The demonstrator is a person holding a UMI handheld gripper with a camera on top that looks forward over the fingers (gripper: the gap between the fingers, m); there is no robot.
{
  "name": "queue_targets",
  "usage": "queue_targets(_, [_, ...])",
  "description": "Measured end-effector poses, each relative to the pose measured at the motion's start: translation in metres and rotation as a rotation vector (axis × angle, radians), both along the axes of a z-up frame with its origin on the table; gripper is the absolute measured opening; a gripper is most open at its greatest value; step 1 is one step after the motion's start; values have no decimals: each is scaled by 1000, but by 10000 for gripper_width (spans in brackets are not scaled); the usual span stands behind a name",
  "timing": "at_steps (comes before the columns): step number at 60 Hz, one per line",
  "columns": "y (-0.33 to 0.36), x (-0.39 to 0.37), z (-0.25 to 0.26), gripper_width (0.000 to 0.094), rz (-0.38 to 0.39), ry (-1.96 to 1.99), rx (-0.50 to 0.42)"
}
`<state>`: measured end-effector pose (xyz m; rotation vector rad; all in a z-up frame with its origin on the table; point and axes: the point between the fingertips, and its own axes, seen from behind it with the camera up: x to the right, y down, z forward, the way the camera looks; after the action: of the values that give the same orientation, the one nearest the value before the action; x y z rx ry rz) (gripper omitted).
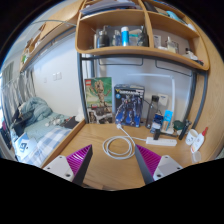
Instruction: Unplug charger
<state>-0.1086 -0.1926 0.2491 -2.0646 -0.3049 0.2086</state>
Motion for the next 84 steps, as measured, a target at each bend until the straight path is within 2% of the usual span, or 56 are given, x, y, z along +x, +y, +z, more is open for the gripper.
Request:
queue_targets(7, [10, 24, -50, 859, -20, -27, -50])
queue_targets(21, [52, 115, -154, 860, -164, -65, -129])
queue_targets(29, [109, 162, -184, 853, -222, -75, -116])
queue_targets(40, [207, 187, -207, 856, -228, -57, -83])
queue_targets(44, [241, 190, -209, 829, -227, -47, -60])
queue_targets(56, [310, 188, -205, 638, -198, -28, 21])
queue_targets(58, [316, 188, -204, 553, -198, -31, 36])
queue_targets(59, [320, 189, -204, 543, -201, -31, 43])
queue_targets(61, [325, 190, -205, 436, -204, -36, 49])
queue_targets(64, [331, 192, -208, 410, -206, -42, 46])
queue_targets(67, [333, 190, -208, 235, -211, -35, 50])
queue_targets(76, [333, 194, -210, 141, -270, -10, 29])
queue_targets(80, [333, 194, -212, 113, -266, -39, 15])
queue_targets(84, [334, 193, -206, 83, -251, -32, -38])
